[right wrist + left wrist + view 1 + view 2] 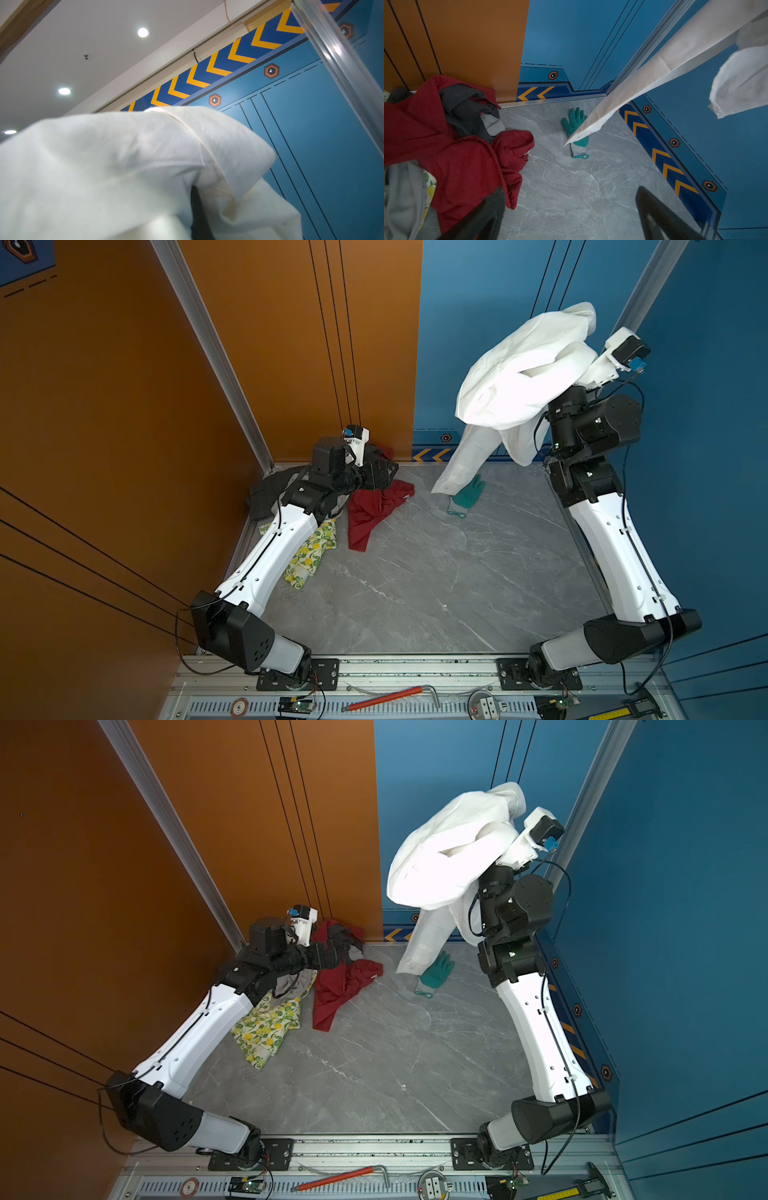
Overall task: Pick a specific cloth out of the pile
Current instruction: 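Pull the white cloth away with the right gripper while the left releases it, then lower the white cloth onto the table beside the glove with the right gripper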
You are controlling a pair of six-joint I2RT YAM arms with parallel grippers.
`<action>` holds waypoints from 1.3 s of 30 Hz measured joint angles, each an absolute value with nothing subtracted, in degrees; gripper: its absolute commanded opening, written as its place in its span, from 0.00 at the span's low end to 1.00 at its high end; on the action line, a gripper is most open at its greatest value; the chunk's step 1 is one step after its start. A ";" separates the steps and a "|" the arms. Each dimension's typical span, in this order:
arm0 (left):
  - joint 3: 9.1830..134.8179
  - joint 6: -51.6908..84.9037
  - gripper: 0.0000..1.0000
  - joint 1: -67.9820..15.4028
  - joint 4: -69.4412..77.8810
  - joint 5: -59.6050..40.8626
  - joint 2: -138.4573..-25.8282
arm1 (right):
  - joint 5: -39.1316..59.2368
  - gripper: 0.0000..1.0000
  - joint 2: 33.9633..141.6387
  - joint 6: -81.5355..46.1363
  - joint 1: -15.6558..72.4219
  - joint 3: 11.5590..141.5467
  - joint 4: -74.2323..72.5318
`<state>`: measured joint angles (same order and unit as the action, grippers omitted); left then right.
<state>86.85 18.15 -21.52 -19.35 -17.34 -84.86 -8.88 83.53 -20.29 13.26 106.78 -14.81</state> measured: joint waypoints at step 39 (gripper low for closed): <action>90.89 14.72 0.99 -27.24 -20.82 -22.11 -91.83 | -10.79 0.00 51.27 -30.15 -15.44 54.98 23.14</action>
